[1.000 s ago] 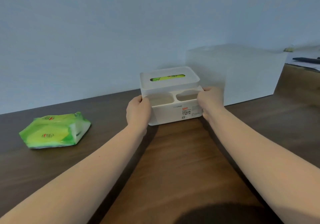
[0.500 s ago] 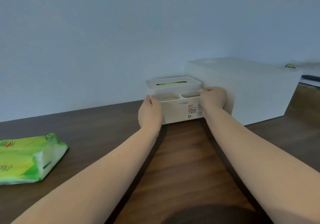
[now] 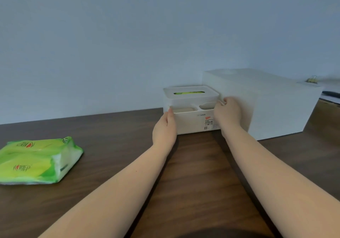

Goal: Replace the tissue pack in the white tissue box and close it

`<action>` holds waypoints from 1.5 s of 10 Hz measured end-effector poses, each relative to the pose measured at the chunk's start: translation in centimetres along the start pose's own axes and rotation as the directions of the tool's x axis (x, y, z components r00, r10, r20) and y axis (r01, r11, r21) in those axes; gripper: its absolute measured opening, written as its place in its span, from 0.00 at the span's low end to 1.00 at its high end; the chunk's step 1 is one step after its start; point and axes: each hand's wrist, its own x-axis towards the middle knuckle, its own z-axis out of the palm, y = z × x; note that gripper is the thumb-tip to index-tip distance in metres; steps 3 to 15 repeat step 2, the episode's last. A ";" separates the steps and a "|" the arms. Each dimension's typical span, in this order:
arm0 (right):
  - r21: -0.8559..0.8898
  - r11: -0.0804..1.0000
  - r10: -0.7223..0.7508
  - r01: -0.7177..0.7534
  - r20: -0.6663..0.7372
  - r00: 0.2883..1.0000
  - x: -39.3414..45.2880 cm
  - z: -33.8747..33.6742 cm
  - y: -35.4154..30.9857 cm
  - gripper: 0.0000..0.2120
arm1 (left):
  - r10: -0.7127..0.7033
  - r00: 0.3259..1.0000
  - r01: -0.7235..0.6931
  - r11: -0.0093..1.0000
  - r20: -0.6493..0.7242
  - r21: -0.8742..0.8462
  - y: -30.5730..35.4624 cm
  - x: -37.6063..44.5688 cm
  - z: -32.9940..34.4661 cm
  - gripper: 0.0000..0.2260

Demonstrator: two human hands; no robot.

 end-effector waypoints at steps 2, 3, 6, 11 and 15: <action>0.527 0.846 -0.064 0.082 -0.052 0.997 -2.2 -6.4 -6.2 0.09 | -0.024 0.997 0.033 0.993 -0.076 0.117 -0.6 -0.8 -1.6 0.14; 0.527 0.846 -0.064 0.082 -0.052 0.997 -2.2 -6.4 -6.2 0.09 | -0.024 0.997 0.033 0.993 -0.076 0.117 -0.6 -0.8 -1.6 0.14; 0.527 0.846 -0.064 0.082 -0.052 0.997 -2.2 -6.4 -6.2 0.09 | -0.024 0.997 0.033 0.993 -0.076 0.117 -0.6 -0.8 -1.6 0.14; 0.527 0.846 -0.064 0.082 -0.052 0.997 -2.2 -6.4 -6.2 0.09 | -0.024 0.997 0.033 0.993 -0.076 0.117 -0.6 -0.8 -1.6 0.14; 0.527 0.846 -0.064 0.082 -0.052 0.997 -2.2 -6.4 -6.2 0.09 | -0.024 0.997 0.033 0.993 -0.076 0.117 -0.6 -0.8 -1.6 0.14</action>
